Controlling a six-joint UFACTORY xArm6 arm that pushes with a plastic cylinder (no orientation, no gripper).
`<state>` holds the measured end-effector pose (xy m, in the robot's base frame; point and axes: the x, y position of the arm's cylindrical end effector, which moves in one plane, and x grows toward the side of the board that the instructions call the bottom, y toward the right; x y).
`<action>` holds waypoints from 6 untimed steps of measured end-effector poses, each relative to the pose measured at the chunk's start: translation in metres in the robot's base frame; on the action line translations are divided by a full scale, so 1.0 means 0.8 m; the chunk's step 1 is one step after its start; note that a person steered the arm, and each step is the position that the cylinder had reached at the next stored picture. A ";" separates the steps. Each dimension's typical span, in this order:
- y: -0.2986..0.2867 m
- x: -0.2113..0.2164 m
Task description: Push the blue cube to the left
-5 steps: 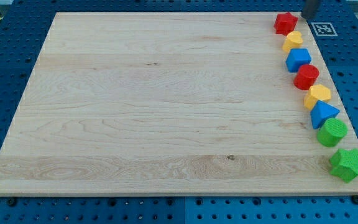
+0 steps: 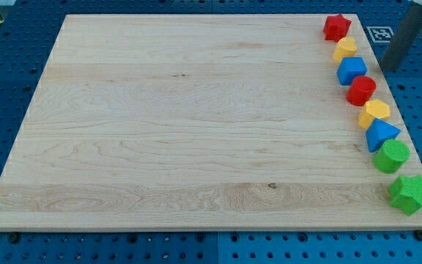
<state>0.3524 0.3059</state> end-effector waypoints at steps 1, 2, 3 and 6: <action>-0.014 0.021; -0.014 0.020; -0.014 0.019; -0.037 0.019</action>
